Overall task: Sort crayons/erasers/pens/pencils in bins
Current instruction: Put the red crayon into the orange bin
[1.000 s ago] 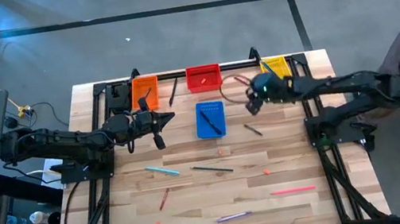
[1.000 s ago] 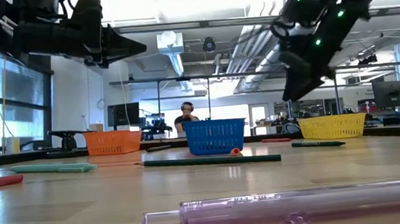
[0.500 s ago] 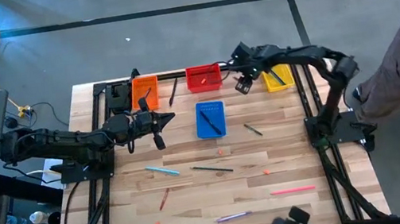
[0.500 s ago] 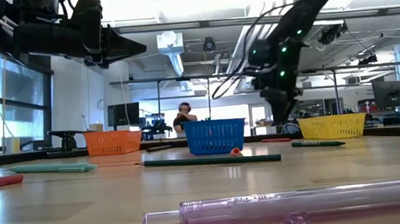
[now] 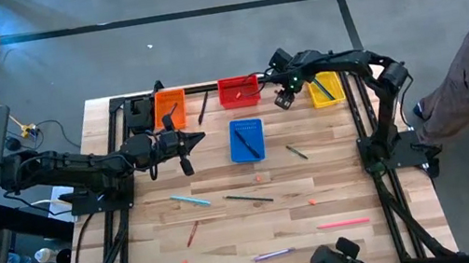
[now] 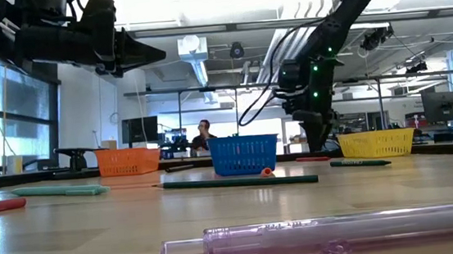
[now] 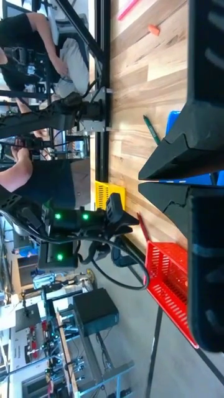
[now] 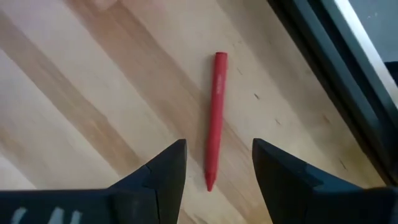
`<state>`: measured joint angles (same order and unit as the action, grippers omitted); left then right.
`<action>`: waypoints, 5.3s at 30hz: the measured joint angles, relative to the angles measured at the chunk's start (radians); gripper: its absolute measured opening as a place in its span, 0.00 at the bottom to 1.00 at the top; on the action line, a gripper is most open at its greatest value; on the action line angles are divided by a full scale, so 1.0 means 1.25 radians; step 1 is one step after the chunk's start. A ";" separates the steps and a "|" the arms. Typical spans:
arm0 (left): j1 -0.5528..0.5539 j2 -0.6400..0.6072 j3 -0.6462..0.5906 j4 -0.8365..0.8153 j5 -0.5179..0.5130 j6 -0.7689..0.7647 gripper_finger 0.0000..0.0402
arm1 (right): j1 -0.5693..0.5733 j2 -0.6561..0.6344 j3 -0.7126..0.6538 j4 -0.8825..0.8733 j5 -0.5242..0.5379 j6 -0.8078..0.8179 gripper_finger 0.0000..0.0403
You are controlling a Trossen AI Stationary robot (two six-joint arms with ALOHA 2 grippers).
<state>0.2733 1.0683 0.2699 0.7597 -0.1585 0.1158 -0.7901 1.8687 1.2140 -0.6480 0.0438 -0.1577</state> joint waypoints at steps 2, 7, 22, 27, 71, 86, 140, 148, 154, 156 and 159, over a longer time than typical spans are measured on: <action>0.000 0.000 0.000 0.000 0.000 0.000 0.02 | -0.008 0.000 -0.002 0.005 0.000 0.000 0.43; 0.000 0.000 0.000 0.000 -0.001 0.000 0.02 | -0.024 0.000 -0.028 0.026 -0.027 0.008 0.37; 0.000 0.000 0.000 0.000 -0.002 -0.006 0.02 | -0.023 -0.003 -0.092 0.088 -0.032 0.021 0.31; 0.000 0.000 0.000 0.001 -0.002 -0.008 0.02 | -0.023 -0.002 -0.093 0.088 -0.032 0.020 0.26; 0.074 0.018 0.013 0.034 0.147 -0.271 0.02 | 0.203 -0.407 -0.557 0.894 -0.171 0.296 0.05; 0.018 0.307 0.275 0.102 0.244 -0.236 0.16 | 0.424 -0.410 -0.642 1.328 -0.169 0.201 0.05; -0.022 0.462 0.505 0.097 0.244 -0.194 0.02 | 0.503 -0.410 -0.641 1.378 -0.186 0.128 0.09; -0.022 0.462 0.505 0.097 0.243 -0.173 0.01 | 0.503 -0.410 -0.641 1.361 -0.176 0.129 0.26; -0.014 0.445 0.505 0.083 0.242 -0.143 0.01 | 0.503 -0.410 -0.641 1.343 -0.128 0.147 0.40; -0.008 0.421 0.505 0.050 0.234 -0.122 0.01 | 0.503 -0.410 -0.641 1.341 -0.124 0.147 0.44; -0.002 0.378 0.506 -0.029 0.198 -0.091 0.00 | 0.503 -0.410 -0.641 1.333 -0.123 0.141 0.47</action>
<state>0.2707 1.5411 0.9025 0.7234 0.0896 0.0025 -0.1616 1.3563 0.4122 1.0181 -0.1101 0.0180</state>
